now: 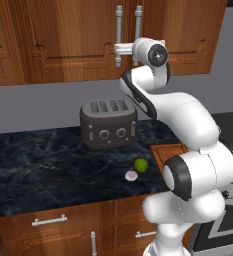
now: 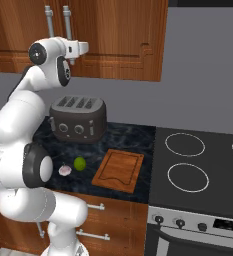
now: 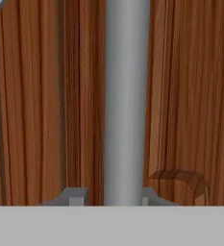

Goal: Open the cabinet. Place the bowl and condiment on the counter. Then place the lime and garlic on the cutting board.

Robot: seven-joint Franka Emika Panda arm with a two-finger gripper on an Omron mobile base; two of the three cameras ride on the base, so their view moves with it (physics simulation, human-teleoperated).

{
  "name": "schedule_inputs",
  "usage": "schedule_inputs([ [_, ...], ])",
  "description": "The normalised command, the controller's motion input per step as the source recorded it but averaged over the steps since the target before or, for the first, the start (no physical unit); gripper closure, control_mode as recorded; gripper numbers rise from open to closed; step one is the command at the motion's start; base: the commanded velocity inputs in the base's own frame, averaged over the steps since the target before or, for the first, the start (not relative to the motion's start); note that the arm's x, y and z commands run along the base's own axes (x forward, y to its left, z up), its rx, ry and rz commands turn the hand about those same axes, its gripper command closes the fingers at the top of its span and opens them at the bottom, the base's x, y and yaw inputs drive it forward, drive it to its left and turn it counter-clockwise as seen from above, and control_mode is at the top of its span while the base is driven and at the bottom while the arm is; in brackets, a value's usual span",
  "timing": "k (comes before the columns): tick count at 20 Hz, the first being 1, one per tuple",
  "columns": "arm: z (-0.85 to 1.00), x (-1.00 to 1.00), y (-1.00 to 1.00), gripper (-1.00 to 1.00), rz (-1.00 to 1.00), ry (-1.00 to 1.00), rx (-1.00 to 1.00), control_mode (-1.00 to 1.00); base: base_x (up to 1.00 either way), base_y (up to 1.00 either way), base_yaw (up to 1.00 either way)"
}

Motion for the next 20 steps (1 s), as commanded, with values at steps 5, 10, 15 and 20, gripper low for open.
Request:
schedule_inputs([
  [5,0.0,0.07,-0.06,1.0,0.0,0.0,0.01,-1.0,0.0,0.0,0.0],
  [10,-0.01,0.05,-0.02,1.0,0.0,0.0,0.01,-1.0,0.0,0.0,0.0],
  [15,0.0,-0.1,-0.04,1.0,0.0,-0.02,0.0,-1.0,0.0,0.0,0.0],
  [20,0.0,-0.45,-0.29,1.0,0.0,-0.08,0.0,-1.0,0.0,0.0,0.0],
])
